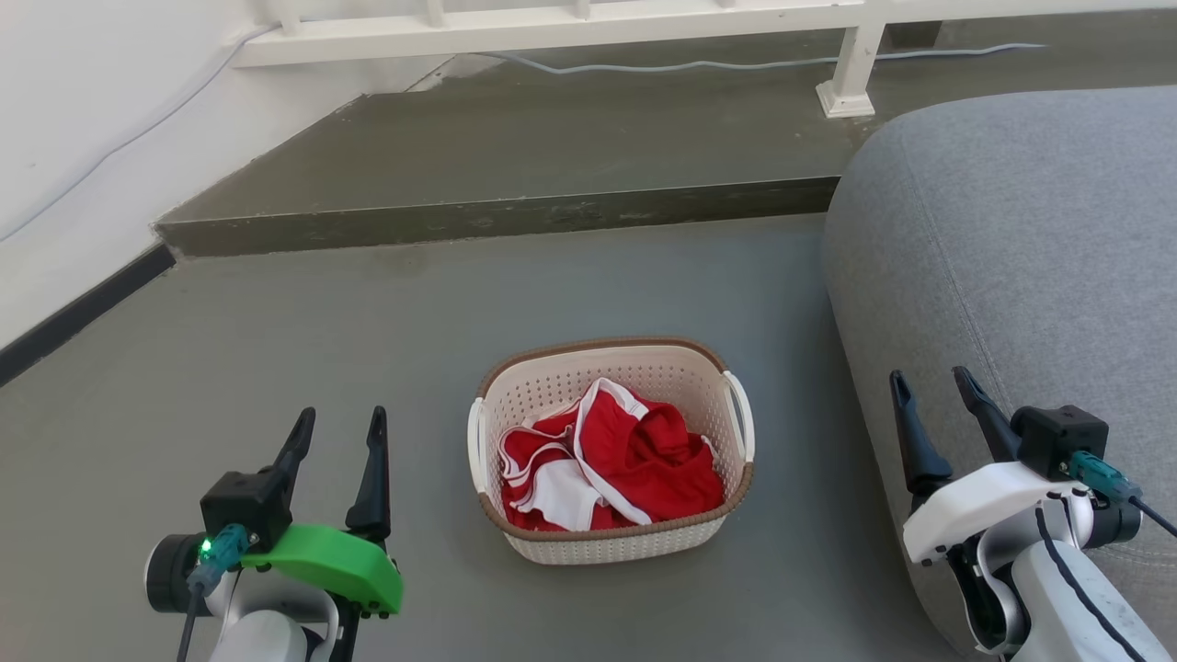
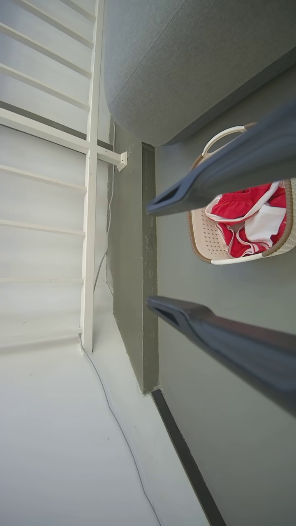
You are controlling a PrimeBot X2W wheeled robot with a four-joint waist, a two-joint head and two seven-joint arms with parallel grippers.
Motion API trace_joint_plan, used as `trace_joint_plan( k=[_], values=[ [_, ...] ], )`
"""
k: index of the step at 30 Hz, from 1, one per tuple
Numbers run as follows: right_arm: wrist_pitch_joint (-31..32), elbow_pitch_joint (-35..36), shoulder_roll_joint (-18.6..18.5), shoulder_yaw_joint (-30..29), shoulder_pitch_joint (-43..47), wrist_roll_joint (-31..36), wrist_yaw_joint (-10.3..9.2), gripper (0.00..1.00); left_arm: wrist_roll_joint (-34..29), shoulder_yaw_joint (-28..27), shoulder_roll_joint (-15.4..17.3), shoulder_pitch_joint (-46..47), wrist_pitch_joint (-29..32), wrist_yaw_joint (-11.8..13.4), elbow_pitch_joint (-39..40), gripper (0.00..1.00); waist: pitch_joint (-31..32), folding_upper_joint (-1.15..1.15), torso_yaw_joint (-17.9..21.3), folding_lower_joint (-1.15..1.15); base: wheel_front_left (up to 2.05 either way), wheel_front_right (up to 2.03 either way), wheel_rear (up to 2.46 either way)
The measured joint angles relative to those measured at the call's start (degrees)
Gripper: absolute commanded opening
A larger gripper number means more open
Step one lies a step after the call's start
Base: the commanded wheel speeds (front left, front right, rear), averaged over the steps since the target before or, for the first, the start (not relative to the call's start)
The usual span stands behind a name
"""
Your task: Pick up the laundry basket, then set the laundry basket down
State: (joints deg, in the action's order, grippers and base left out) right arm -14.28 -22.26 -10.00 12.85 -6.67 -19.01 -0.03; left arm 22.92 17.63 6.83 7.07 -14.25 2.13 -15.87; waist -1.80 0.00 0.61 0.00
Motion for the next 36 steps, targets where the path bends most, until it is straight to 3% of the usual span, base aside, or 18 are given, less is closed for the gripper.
trace_joint_plan(
  k=[19, 36],
  values=[
    [0.00, -0.12, 0.00, -0.70, -1.28, 1.68, 0.69, 1.00, -0.13, 0.07, -0.19, 0.05, 0.00, 0.00, -0.55, 1.00, -2.06, 0.00, -0.17, 0.00, 0.00, 0.00, 0.00],
    [0.00, 0.76, -0.57, -1.35, -6.84, 2.22, 1.52, 1.00, -0.52, 0.79, -0.76, 6.03, 0.00, 0.00, 0.00, 1.00, -11.10, 0.00, -0.58, 0.00, 0.00, 0.00, 0.00]
  ],
)
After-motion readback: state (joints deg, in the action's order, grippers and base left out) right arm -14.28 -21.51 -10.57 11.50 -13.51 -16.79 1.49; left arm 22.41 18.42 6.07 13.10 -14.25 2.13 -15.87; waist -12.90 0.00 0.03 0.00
